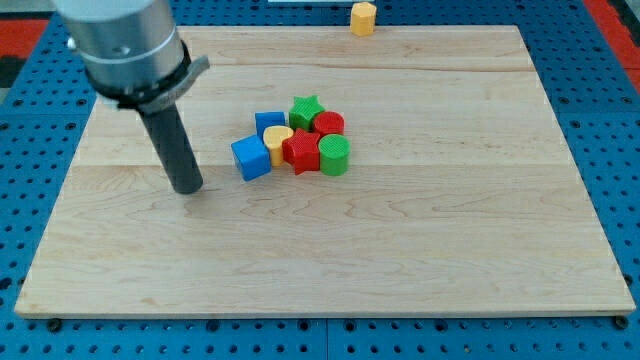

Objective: Nudge the group blocks right a bit

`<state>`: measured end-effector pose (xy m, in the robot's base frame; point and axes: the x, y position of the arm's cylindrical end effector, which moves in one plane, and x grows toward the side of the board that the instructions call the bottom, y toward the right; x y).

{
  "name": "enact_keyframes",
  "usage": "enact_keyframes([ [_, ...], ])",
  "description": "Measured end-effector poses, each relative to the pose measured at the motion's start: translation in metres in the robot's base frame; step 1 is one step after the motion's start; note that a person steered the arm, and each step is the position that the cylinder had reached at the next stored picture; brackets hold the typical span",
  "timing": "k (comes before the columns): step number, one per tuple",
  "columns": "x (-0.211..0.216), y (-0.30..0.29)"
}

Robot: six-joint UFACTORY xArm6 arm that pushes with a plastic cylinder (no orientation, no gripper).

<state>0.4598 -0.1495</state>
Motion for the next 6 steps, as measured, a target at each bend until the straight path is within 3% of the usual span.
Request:
enact_keyframes([
  [1,-0.015,0.034],
  [4,-0.013,0.007],
  [6,-0.006,0.064],
])
